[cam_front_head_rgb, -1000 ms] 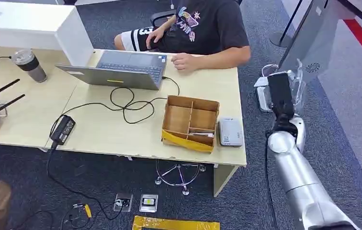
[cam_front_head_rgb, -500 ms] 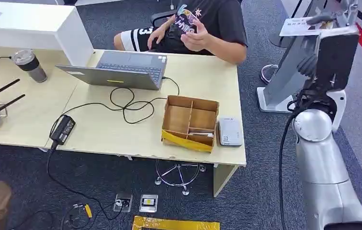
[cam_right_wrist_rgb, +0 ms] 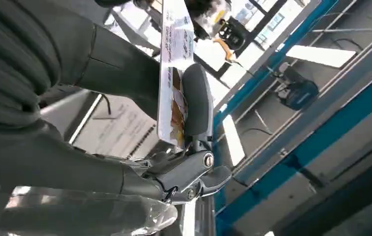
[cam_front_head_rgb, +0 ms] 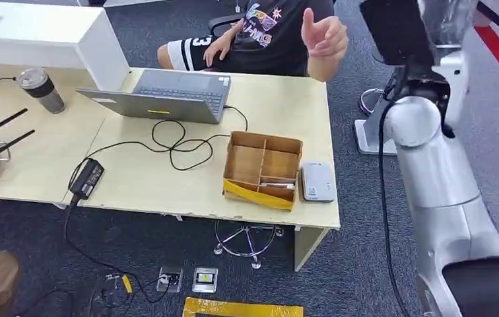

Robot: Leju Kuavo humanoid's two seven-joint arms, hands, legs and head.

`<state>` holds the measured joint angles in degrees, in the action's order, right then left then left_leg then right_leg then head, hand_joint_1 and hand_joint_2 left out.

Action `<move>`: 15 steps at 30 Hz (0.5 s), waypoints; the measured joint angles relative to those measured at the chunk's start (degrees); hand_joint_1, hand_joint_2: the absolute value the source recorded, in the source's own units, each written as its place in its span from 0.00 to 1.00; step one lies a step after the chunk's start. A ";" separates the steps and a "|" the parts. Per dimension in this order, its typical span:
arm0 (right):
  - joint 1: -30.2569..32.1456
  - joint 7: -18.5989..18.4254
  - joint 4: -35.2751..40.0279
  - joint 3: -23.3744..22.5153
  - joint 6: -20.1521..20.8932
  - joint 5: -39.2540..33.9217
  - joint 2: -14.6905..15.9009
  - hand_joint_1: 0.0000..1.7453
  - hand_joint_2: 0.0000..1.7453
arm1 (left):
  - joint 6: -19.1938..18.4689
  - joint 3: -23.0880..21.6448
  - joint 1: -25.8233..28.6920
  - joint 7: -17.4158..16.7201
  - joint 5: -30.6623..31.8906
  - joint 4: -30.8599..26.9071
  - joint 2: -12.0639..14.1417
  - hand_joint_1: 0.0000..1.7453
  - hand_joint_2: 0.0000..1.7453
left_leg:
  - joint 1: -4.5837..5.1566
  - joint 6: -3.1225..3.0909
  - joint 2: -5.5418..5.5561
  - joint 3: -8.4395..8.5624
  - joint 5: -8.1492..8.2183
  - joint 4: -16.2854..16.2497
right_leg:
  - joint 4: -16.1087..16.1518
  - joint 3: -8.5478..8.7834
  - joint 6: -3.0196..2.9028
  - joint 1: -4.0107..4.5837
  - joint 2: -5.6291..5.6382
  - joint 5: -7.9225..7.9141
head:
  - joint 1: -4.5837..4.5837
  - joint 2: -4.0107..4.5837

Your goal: Pass the card to the sensor for recognition and then transmit it.

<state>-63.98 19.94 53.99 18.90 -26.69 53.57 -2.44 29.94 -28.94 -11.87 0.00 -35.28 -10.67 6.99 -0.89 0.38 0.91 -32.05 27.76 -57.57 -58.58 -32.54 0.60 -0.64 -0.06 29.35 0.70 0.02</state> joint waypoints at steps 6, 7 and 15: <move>-8.65 -7.62 -13.52 4.49 5.43 8.81 -2.81 1.00 1.00 | -0.09 0.00 -0.47 0.02 -1.40 0.00 0.07 0.00 1.00 | -0.02 0.00 0.03 0.01 0.00 0.00 | 0.00 0.01 -0.01 0.04 -0.03 0.01 | 0.02 -0.02; -8.93 -9.94 -15.37 4.97 7.42 9.99 -2.96 1.00 1.00 | -0.09 0.00 -0.43 0.00 -1.75 0.00 0.09 0.00 1.00 | -0.02 0.00 0.04 0.02 0.00 0.00 | 0.03 0.02 -0.01 0.04 -0.06 0.01 | -0.04 -0.02; -9.05 -18.43 -25.28 8.27 14.21 14.44 -1.19 1.00 1.00 | -0.04 0.04 1.19 0.52 -3.56 0.07 0.79 0.00 1.00 | 0.04 -0.05 0.10 0.00 -0.01 -0.02 | 0.13 0.01 -0.01 -0.03 -0.08 0.01 | 0.00 -0.02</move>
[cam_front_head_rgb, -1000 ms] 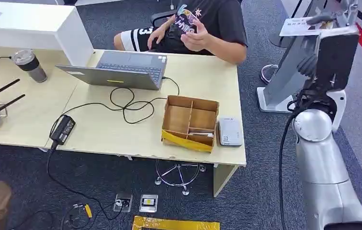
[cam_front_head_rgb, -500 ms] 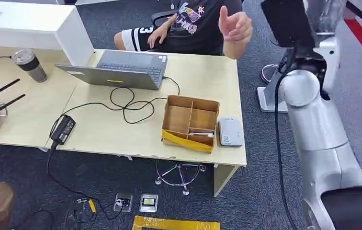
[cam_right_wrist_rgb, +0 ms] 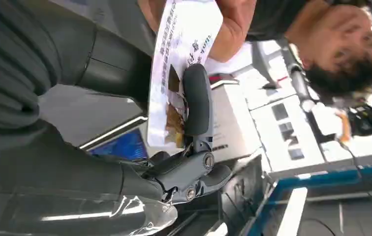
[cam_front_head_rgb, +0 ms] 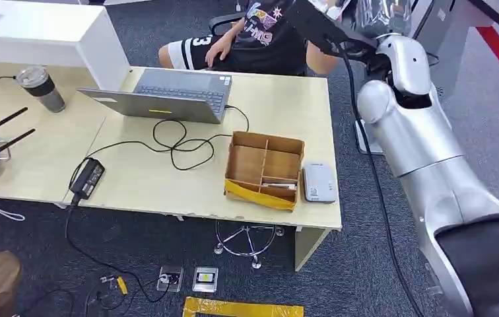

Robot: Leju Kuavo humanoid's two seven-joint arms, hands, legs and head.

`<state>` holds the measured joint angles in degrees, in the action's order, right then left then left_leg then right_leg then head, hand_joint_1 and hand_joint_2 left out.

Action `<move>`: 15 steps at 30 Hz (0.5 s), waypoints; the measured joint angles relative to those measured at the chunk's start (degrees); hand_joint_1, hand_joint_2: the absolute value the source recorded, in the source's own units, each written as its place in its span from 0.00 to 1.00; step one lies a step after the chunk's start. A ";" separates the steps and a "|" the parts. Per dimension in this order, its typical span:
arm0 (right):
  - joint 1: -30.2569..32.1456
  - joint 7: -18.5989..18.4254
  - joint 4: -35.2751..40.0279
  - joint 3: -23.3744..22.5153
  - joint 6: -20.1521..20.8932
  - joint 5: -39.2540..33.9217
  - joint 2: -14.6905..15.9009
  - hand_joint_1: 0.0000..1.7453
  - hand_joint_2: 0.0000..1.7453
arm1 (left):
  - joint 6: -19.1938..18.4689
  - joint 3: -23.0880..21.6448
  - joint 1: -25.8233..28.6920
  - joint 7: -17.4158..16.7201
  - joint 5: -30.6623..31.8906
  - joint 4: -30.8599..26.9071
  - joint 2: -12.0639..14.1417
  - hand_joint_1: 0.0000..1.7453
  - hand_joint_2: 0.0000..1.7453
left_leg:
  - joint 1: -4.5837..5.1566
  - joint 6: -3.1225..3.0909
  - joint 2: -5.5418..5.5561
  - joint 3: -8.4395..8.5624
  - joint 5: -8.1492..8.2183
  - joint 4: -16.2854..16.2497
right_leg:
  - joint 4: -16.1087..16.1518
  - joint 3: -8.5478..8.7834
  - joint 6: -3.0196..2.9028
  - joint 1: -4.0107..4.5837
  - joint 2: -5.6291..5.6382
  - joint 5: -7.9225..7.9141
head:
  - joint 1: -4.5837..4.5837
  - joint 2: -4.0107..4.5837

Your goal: Pass the card to the sensor for recognition and then transmit it.

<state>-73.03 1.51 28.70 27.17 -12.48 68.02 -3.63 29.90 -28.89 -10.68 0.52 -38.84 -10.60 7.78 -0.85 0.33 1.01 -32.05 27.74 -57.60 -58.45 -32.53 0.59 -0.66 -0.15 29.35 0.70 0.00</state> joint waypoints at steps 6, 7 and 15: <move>0.57 -1.64 -4.16 1.66 1.36 1.12 2.30 1.00 1.00 | 0.00 -0.02 1.36 0.00 -0.18 0.04 0.46 0.00 1.00 | 0.00 -0.02 0.05 -0.02 0.01 -0.01 | 0.02 -0.01 0.01 0.00 -0.08 0.00 | 0.02 0.02; 0.66 -1.64 -4.57 1.82 1.36 1.20 2.72 1.00 1.00 | 0.02 0.00 1.39 0.02 -0.18 0.04 0.51 0.00 1.00 | 0.00 -0.02 0.04 -0.01 0.01 -0.01 | 0.02 0.00 0.01 0.00 -0.06 -0.01 | 0.00 0.02; 0.82 -1.86 -7.30 2.97 1.55 1.49 3.94 1.00 1.00 | 0.04 0.00 1.51 0.02 -0.18 0.04 0.70 0.00 1.00 | -0.02 -0.02 -0.07 0.00 0.01 -0.01 | 0.00 -0.04 0.01 0.02 0.05 -0.01 | -0.02 0.02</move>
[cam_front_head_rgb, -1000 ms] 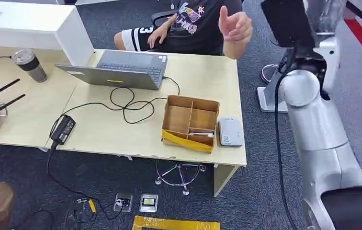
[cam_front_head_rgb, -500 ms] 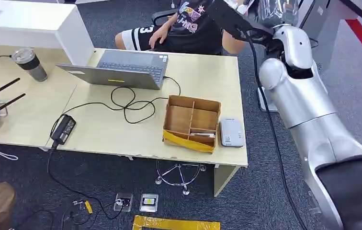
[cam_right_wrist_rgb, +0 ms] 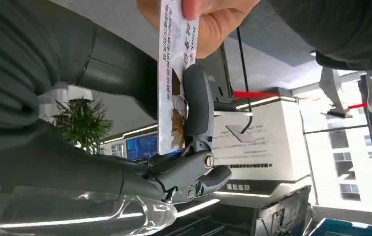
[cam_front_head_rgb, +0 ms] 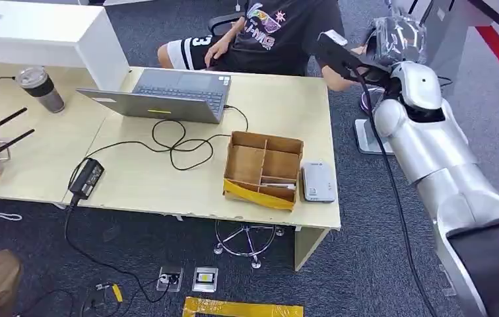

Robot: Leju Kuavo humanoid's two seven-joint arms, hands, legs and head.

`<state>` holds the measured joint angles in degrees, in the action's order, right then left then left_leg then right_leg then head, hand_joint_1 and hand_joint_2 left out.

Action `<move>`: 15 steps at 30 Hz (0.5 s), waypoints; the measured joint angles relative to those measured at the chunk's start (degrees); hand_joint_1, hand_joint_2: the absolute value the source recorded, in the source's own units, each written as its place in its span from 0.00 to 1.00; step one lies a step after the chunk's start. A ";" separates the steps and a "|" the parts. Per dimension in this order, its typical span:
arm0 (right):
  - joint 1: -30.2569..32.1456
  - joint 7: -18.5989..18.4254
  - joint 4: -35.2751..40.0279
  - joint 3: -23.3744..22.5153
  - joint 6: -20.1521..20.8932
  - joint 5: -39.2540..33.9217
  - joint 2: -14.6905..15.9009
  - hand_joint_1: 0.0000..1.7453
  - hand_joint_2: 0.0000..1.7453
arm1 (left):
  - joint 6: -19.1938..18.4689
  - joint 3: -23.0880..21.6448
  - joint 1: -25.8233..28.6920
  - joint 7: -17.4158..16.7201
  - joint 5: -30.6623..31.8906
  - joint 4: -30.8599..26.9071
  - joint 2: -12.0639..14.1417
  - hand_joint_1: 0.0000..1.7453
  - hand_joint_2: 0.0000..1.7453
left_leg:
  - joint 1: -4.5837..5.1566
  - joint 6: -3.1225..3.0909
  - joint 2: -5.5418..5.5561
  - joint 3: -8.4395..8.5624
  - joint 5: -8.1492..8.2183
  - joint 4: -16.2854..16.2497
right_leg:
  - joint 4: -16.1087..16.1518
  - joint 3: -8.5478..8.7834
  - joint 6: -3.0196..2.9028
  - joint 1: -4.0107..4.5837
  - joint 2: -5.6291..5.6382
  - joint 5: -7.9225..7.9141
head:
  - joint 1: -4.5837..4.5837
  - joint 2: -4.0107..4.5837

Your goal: Pass the card to the sensor for recognition and then transmit it.

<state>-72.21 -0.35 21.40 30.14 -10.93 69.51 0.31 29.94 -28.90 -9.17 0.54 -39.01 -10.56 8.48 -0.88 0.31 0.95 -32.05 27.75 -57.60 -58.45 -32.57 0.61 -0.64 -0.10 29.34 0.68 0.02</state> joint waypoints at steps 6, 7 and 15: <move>0.24 -0.26 -1.07 0.46 0.15 0.02 0.37 1.00 1.00 | 0.00 0.00 0.01 -0.02 0.02 0.00 0.00 0.00 1.00 | 0.00 0.00 0.00 0.00 0.00 0.00 | 0.00 0.00 0.00 -0.01 0.06 0.00 | 0.02 -0.02; 0.25 -0.26 -1.23 0.55 0.15 0.02 0.44 1.00 1.00 | 0.00 0.00 0.01 0.00 0.02 0.00 0.00 0.00 1.00 | 0.01 0.00 0.00 0.00 0.00 0.00 | 0.00 0.00 0.00 -0.01 0.05 0.00 | 0.00 -0.02; 0.25 -0.26 -2.28 0.88 0.15 0.11 0.50 1.00 1.00 | 0.00 0.00 0.03 -0.02 0.02 0.00 0.00 0.00 1.00 | 0.01 0.00 0.00 0.01 0.00 0.00 | 0.00 0.00 0.00 -0.01 0.05 0.00 | 0.00 0.00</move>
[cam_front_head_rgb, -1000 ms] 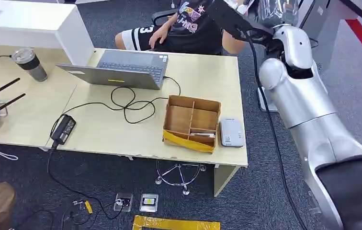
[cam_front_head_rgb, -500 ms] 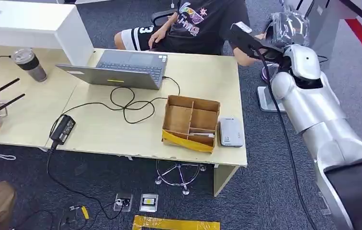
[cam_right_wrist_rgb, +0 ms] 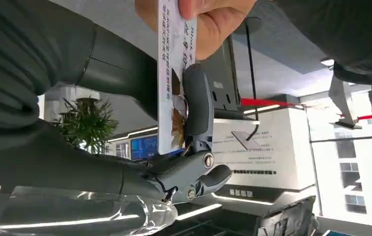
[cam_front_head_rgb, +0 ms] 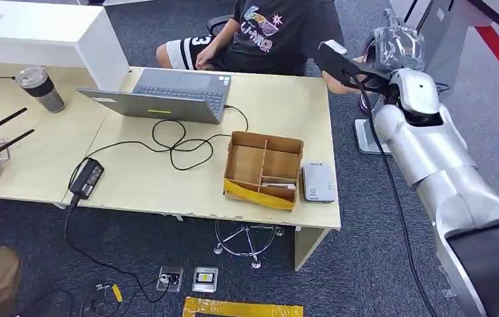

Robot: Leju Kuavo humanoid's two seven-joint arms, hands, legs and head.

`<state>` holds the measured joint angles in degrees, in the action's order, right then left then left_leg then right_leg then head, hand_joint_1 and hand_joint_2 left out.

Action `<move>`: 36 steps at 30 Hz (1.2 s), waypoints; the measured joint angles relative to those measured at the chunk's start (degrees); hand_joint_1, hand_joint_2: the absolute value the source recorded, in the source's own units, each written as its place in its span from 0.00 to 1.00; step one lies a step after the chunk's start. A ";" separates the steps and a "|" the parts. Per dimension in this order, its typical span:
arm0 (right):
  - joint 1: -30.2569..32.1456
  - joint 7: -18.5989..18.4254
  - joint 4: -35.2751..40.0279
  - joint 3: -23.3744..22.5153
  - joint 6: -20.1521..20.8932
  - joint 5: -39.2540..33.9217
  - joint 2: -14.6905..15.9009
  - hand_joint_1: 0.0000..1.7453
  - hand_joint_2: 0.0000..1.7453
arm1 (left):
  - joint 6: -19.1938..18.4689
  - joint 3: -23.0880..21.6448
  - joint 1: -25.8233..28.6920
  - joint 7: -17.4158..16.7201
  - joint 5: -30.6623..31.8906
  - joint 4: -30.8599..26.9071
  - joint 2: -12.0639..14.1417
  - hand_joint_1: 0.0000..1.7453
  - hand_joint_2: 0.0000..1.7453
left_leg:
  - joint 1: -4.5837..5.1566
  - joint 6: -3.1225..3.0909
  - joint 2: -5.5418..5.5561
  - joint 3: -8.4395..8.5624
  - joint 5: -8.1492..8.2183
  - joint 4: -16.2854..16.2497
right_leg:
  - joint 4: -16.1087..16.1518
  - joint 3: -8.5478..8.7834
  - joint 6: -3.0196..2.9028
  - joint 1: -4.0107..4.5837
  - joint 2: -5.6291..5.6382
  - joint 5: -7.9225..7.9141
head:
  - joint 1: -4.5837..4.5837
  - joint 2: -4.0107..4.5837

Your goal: Pass the card to the sensor for recognition and then transmit it.

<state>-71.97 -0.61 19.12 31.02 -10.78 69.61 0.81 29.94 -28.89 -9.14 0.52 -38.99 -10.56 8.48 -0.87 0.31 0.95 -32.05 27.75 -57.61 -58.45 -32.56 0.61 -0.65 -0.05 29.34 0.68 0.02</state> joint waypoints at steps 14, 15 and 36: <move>2.51 10.96 -0.29 0.59 -14.07 -5.82 0.35 0.00 1.00 | 0.96 -0.02 -0.91 1.29 0.76 0.00 -0.29 0.00 1.00 | 0.00 0.00 -0.11 0.05 0.00 -0.01 | 0.00 0.00 0.03 0.00 0.07 -0.02 | 0.02 0.00; 3.03 13.10 0.19 0.01 -14.36 -8.38 0.35 0.00 1.00 | 0.96 -0.02 -1.12 1.46 0.76 0.00 -0.26 0.00 1.00 | 0.00 0.00 -0.09 0.05 0.00 -0.01 | 0.00 0.00 0.03 0.00 0.05 -0.02 | 0.00 0.00; 17.66 10.44 24.19 -5.46 -8.10 -19.72 4.99 0.00 1.00 | 1.70 -0.02 -0.30 1.64 -1.71 0.00 0.04 0.00 1.00 | -0.02 0.00 -0.13 0.09 0.01 0.00 | 0.01 0.04 0.03 0.02 0.06 -0.02 | 0.04 0.00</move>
<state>-54.31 9.83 43.31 25.55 -18.88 49.90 5.79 31.65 -28.92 -9.44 2.16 -40.70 -10.56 8.52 -0.89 0.31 0.82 -31.95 27.76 -57.61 -58.44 -32.52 0.63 -0.63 0.01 29.32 0.72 0.02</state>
